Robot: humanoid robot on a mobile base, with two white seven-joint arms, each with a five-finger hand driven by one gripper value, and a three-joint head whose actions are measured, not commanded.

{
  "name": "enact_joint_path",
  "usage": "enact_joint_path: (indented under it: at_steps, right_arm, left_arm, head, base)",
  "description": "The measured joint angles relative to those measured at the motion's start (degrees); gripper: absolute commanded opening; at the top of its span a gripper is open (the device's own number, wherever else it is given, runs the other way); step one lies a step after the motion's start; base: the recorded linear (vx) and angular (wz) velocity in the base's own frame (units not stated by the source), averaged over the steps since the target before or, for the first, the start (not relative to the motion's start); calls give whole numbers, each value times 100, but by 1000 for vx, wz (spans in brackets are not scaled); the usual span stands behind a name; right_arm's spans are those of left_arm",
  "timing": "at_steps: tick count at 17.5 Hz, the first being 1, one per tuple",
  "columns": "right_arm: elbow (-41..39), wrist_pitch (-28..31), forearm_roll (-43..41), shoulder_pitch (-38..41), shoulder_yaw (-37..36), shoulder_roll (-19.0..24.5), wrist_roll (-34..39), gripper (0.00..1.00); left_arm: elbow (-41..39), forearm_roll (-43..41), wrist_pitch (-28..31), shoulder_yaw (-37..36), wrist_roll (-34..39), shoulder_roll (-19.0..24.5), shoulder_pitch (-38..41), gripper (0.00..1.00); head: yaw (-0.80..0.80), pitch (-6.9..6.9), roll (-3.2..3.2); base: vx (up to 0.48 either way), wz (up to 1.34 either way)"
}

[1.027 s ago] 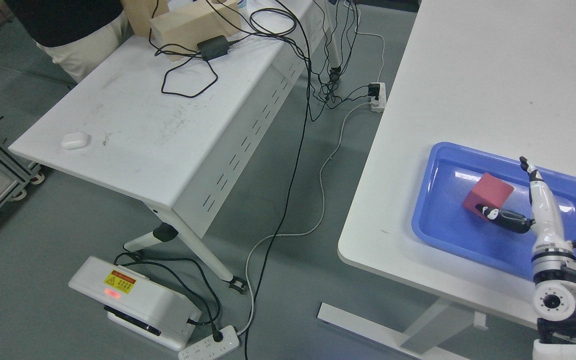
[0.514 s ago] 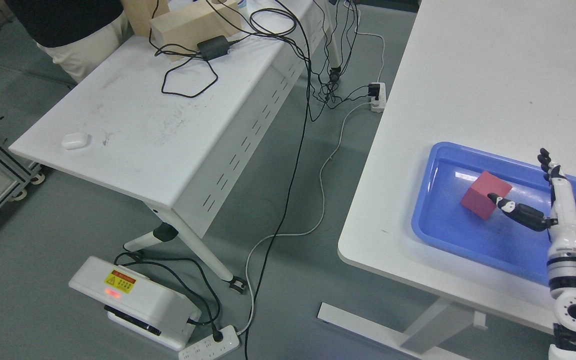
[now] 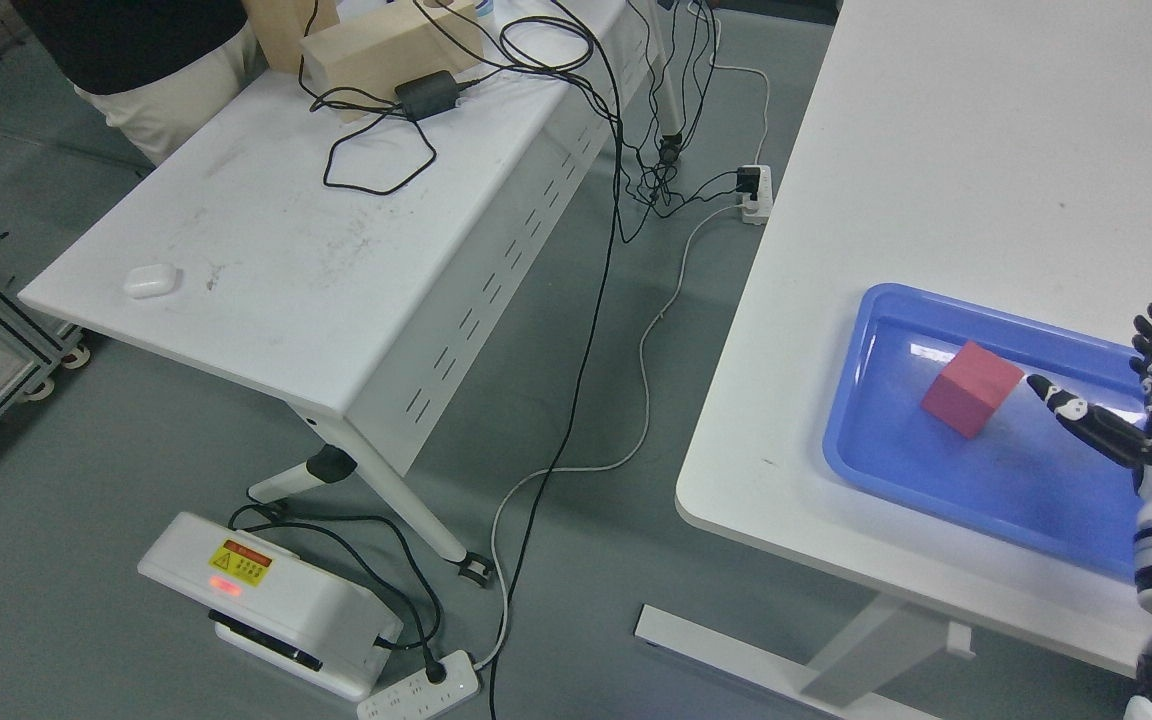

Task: Pick pink block from left shelf to tray

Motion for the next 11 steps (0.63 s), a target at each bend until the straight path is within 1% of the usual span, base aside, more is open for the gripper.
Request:
enact_joint_path:
  at_steps: [6,11]
  right_arm:
    - [0,189,-431,9,-133,47,-8,100]
    - [0,202,-534,11,-191,65,-10,100]
  left_arm:
    - [0,0,0,0,0,0,0,100]
    - [1,0,0,0,0,0,2,100]
  head:
    - [0,0,0]
    - [0,0,0]
  base:
    - [-49,-2]
    - [-173,-65]
